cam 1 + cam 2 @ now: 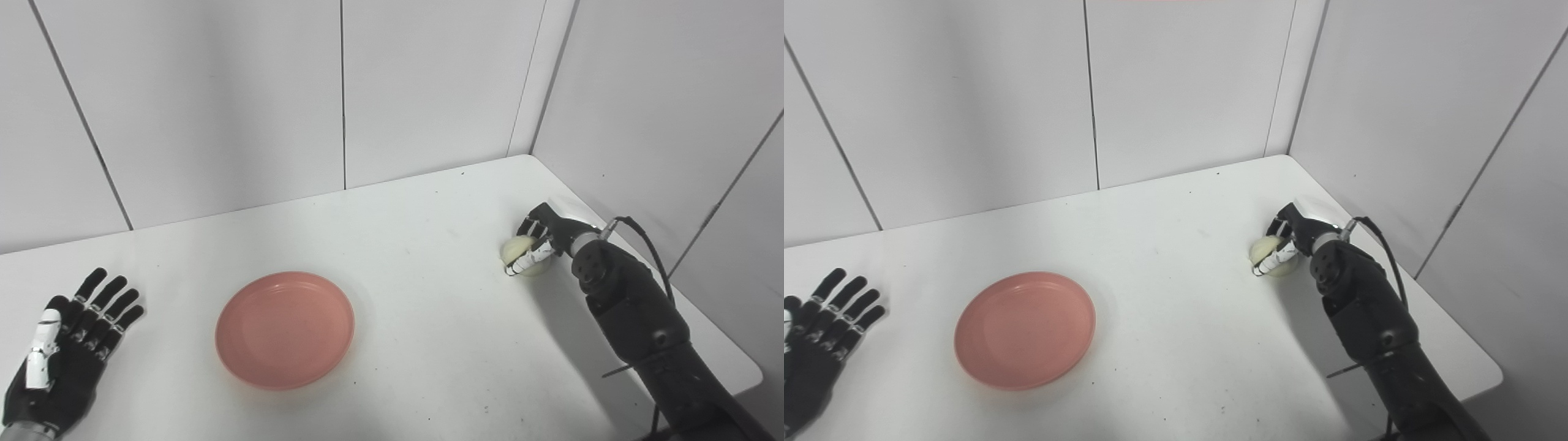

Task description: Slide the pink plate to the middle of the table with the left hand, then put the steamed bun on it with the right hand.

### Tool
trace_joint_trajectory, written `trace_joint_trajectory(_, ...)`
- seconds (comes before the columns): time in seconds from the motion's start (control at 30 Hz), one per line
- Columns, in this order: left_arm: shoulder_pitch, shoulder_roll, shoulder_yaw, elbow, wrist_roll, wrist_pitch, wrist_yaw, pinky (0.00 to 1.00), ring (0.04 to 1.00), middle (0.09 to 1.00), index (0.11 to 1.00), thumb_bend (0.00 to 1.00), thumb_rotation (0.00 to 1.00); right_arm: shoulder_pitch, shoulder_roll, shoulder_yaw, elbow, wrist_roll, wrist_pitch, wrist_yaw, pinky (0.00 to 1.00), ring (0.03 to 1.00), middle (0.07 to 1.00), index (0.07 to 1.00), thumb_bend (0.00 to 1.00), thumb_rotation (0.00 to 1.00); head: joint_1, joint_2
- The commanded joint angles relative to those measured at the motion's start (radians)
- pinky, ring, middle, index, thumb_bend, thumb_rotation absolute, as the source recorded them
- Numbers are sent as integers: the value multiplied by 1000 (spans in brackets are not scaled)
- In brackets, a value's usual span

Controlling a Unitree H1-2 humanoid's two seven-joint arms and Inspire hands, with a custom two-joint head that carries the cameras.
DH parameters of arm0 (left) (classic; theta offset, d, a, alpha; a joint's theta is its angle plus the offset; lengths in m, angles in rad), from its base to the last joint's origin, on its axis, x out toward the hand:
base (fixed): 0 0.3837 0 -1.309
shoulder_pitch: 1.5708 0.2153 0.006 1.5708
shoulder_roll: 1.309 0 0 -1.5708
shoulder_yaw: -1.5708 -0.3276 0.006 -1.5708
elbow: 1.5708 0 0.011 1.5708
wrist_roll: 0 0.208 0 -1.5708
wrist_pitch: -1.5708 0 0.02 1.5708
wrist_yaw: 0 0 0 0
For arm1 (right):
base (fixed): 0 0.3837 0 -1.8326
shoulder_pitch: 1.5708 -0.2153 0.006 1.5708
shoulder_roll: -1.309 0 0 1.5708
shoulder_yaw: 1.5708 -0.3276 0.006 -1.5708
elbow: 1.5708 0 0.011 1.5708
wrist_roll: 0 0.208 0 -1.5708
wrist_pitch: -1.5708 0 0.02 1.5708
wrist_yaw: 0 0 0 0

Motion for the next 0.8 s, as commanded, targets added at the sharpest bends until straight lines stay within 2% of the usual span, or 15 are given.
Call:
trace_joint_trajectory(0.0,85,-12,-19,80,38,87,35,884,894,911,915,505,888,-9,-31,-8,-75,-22,6,-9,284,340,418,486,515,127,9,-1)
trace_joint_trajectory(0.2,93,-37,-43,53,61,74,48,901,911,929,929,500,918,-12,-46,2,-180,8,2,-3,285,351,443,488,514,126,106,-5)
trace_joint_trajectory(0.23,96,-47,-49,44,68,73,60,905,913,932,932,498,923,-15,-48,4,-197,15,-9,-7,292,362,454,488,514,127,142,-6)
trace_joint_trajectory(0.27,97,-53,-53,38,72,74,69,915,917,937,939,493,931,-17,-50,6,-208,20,-16,-11,304,378,468,488,514,128,142,-6)
trace_joint_trajectory(0.4,115,-95,-85,-44,108,105,142,928,927,943,943,489,952,-59,-42,41,-290,37,-15,21,324,394,478,488,511,125,251,-10)
trace_joint_trajectory(0.43,117,-103,-89,-56,113,112,156,931,929,944,943,480,969,-66,-37,45,-297,48,-23,20,326,396,477,488,511,124,251,-10)
trace_joint_trajectory(0.47,119,-113,-94,-69,116,119,171,938,932,946,943,468,987,-75,-30,53,-300,59,-42,14,331,402,482,488,510,124,284,-11)
trace_joint_trajectory(0.63,117,-154,-110,-86,136,131,222,946,940,952,951,449,1000,-122,-5,110,-301,61,-80,4,332,398,491,488,510,124,349,-15)
trace_joint_trajectory(0.77,111,-176,-123,-88,151,135,241,954,948,957,960,443,1000,-179,39,196,-307,31,-72,29,357,406,501,489,510,125,398,-19)
